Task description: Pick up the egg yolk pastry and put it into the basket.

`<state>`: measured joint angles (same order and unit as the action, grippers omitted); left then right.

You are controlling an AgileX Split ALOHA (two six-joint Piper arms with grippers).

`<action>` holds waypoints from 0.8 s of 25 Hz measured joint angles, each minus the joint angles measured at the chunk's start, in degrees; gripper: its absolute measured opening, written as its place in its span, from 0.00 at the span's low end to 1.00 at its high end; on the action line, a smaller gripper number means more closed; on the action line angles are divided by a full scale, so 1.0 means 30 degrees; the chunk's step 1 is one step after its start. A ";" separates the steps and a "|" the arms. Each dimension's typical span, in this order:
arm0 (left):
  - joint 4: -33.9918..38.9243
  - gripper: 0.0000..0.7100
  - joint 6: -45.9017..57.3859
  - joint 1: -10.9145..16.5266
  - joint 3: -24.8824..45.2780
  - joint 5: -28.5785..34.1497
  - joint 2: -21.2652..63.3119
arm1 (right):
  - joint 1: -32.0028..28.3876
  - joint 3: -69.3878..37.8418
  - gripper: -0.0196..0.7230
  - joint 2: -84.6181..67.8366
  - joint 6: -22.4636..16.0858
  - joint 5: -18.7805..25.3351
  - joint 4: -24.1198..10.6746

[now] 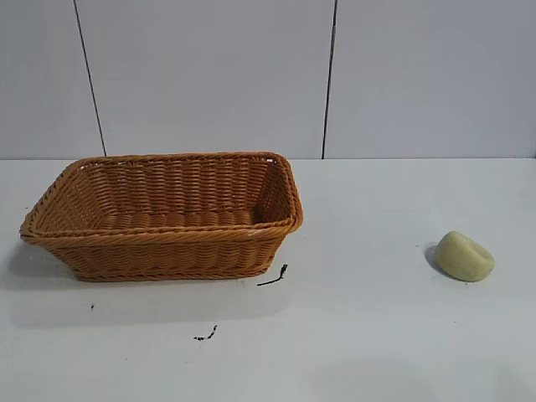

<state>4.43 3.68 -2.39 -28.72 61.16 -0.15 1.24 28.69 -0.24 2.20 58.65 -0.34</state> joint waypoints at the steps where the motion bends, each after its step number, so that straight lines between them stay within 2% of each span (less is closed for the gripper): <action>1: 0.0000 0.98 0.0000 0.0000 0.0000 0.0000 0.0000 | 0.0000 0.0000 0.83 0.0000 0.0000 0.0000 0.0000; 12: 0.0000 0.98 0.0000 0.0000 0.0000 0.0000 0.0000 | 0.0000 0.0000 0.83 0.0269 0.0000 0.0000 0.0114; 17: 0.0000 0.98 0.0000 0.0000 0.0000 0.0000 0.0000 | 0.0000 0.0841 0.91 0.4160 -0.0164 0.0001 0.0294; 20: 0.0000 0.98 0.0000 0.0000 0.0000 0.0000 0.0000 | 0.0000 0.1830 0.93 0.8087 -0.0239 -0.0018 0.0294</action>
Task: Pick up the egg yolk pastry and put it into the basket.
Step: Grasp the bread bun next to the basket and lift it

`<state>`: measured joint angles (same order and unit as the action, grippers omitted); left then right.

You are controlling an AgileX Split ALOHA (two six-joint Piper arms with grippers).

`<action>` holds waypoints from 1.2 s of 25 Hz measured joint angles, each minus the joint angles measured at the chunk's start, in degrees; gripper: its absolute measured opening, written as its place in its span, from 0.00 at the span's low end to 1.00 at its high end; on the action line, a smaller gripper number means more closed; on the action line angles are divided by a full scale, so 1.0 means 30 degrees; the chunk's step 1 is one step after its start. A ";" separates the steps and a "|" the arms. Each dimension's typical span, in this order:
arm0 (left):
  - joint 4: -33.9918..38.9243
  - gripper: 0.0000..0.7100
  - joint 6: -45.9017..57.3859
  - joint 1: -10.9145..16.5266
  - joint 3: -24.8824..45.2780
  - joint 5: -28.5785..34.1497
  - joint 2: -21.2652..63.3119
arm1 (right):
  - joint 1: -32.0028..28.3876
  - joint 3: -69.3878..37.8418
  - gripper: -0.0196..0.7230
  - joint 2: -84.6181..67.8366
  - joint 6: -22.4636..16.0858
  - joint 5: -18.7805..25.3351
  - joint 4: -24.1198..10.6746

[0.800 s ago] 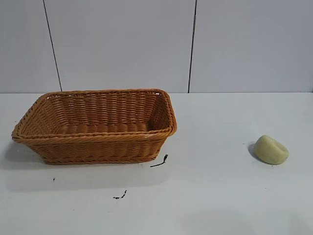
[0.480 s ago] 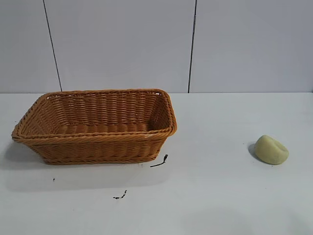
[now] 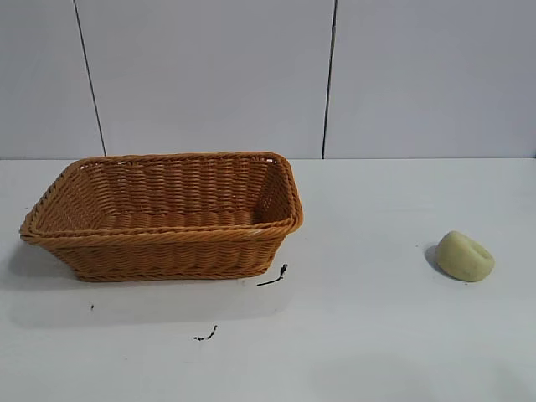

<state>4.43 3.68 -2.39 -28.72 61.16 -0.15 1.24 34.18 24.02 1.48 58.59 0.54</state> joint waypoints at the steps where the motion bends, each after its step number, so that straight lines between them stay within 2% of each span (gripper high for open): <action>1: 0.0000 0.98 0.0000 0.0000 0.0000 0.0000 0.0000 | 0.0000 0.0420 0.93 0.1144 0.0000 -0.0013 0.0000; 14: 0.0000 0.98 0.0000 0.0000 0.0000 0.0000 0.0000 | 0.0000 0.7663 0.93 1.7504 -0.0205 -0.0920 0.0145; 23: 0.0000 0.98 0.0000 0.0000 0.0000 0.0000 0.0000 | 0.0000 1.3349 0.93 2.5416 -0.0205 -0.1447 0.0062; 30: 0.0000 0.98 0.0000 0.0000 0.0000 0.0000 0.0000 | 0.0000 1.5608 0.93 2.9863 -0.0126 -0.2141 0.0203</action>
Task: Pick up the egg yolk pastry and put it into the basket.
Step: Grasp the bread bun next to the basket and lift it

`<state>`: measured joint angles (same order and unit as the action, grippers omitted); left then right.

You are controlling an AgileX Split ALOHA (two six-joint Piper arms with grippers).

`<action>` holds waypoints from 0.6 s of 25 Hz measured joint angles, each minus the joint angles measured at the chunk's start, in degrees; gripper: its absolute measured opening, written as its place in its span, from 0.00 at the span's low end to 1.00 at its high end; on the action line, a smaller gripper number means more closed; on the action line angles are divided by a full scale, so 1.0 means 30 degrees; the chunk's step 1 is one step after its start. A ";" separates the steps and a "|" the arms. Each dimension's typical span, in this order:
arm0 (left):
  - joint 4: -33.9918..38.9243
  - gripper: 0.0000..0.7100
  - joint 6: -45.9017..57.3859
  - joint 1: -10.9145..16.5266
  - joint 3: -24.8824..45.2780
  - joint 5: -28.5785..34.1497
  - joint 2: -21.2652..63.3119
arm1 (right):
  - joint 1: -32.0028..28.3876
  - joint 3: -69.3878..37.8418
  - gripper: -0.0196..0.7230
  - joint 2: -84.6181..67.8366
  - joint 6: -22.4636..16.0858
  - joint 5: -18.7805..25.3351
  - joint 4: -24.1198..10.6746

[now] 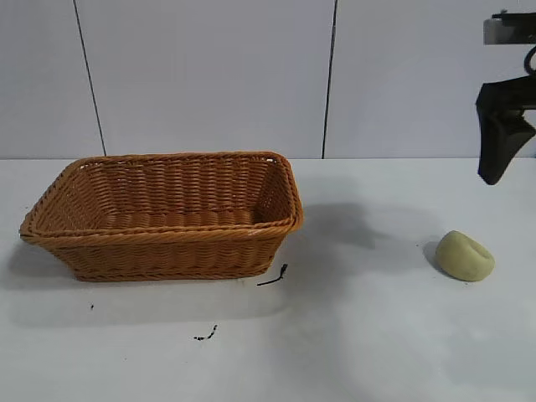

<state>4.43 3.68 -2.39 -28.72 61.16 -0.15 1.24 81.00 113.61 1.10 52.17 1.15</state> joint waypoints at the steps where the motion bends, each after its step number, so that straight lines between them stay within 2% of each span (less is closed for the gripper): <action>1: 0.0000 0.98 0.0000 0.0000 0.0000 0.0000 0.0000 | 0.0000 0.0066 0.93 0.0492 0.0161 -0.0077 0.0079; 12: 0.0000 0.98 0.0000 0.0000 0.0000 0.0000 0.0000 | 0.0000 0.0100 0.93 0.3082 0.0579 -0.1699 0.0387; 15: 0.0000 0.98 0.0000 0.0000 0.0000 0.0000 0.0000 | 0.0000 0.0100 0.90 0.3229 0.0579 -0.1905 0.0428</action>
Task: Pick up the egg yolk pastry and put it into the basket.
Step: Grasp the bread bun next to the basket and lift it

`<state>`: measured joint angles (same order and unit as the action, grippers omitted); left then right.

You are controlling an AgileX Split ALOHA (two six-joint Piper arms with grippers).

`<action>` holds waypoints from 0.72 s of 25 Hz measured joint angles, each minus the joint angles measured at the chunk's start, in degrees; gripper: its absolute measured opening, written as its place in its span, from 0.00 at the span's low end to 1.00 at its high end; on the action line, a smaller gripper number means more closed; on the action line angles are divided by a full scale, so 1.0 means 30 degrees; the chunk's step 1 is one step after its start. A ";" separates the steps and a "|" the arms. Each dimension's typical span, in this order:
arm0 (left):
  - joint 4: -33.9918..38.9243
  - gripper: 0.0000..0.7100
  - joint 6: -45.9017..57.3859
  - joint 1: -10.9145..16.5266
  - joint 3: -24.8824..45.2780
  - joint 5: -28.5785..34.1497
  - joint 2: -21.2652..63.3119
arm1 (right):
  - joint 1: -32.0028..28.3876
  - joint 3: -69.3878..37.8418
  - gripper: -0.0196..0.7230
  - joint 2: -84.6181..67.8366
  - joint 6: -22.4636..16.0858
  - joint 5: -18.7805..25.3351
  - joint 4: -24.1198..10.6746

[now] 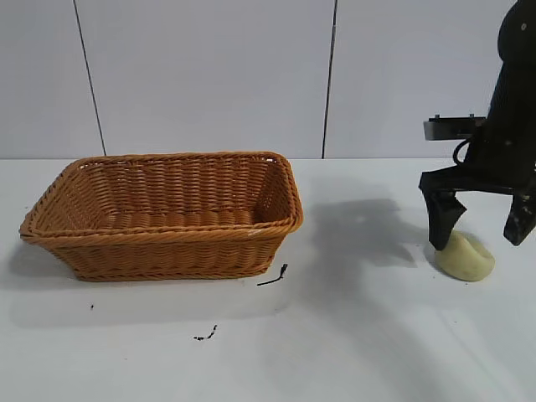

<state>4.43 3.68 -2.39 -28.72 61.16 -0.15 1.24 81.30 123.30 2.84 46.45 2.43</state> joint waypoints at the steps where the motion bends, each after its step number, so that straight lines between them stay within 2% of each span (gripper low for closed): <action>1: 0.0000 0.98 0.0000 0.0000 0.0000 0.0000 0.0000 | 0.0000 0.0000 0.88 0.0000 0.0000 0.0000 -0.0005; 4: 0.0000 0.98 0.0000 0.0000 0.0000 0.0000 0.0000 | 0.0000 0.0000 0.75 0.0000 0.0000 0.0156 -0.0005; 10: 0.0000 0.98 0.0000 0.0000 0.0000 0.0000 0.0000 | 0.0000 0.0000 0.33 0.0000 0.0000 0.0657 0.0028; 11: 0.0000 0.98 0.0000 0.0000 0.0000 0.0000 0.0000 | 0.0000 0.0000 0.29 0.0000 0.0000 0.0657 0.0028; 14: 0.0000 0.98 0.0000 0.0000 0.0000 0.0000 0.0000 | 0.0000 0.0000 0.23 0.0000 0.0000 0.0620 0.0028; 18: 0.0000 0.98 0.0000 0.0000 0.0000 0.0000 0.0000 | 0.0000 0.0015 0.22 0.0000 0.0000 0.0601 0.0028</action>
<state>4.43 3.68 -2.39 -28.72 61.16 -0.15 1.24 81.35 123.30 2.84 48.26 2.51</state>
